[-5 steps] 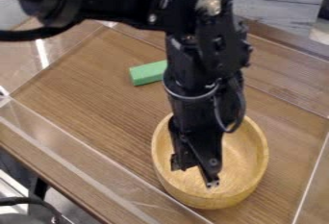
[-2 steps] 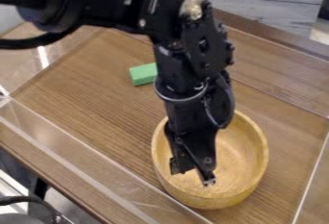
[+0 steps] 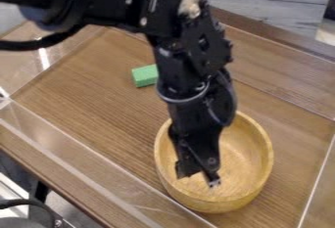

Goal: Put the green block in the brown bowl

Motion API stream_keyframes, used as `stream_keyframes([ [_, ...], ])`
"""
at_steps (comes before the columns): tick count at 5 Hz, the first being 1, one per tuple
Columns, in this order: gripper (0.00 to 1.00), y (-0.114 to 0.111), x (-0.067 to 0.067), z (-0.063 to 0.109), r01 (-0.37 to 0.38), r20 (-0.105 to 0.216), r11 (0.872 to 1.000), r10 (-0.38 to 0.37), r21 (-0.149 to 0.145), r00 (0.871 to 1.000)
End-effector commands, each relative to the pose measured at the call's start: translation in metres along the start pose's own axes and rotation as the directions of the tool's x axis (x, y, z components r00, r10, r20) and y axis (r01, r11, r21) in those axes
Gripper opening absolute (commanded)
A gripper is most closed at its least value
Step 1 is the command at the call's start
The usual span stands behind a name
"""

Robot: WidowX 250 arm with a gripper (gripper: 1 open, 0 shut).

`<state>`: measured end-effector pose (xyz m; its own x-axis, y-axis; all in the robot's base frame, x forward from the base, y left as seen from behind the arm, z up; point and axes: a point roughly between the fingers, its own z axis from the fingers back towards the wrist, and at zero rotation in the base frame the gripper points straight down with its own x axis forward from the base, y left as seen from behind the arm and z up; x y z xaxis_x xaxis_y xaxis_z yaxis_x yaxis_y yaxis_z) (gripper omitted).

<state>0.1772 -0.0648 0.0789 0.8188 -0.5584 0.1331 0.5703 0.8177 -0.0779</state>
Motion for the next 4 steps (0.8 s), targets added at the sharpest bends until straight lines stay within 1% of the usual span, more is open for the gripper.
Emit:
stream_keyframes([
  [1,0.0,0.0046,0.008,0.0049,-0.023,0.043,1.0,0.023,-0.005,0.999],
  [4,0.0,0.0062,0.0092,0.0007,-0.082,0.059,0.995,0.086,-0.057,0.995],
])
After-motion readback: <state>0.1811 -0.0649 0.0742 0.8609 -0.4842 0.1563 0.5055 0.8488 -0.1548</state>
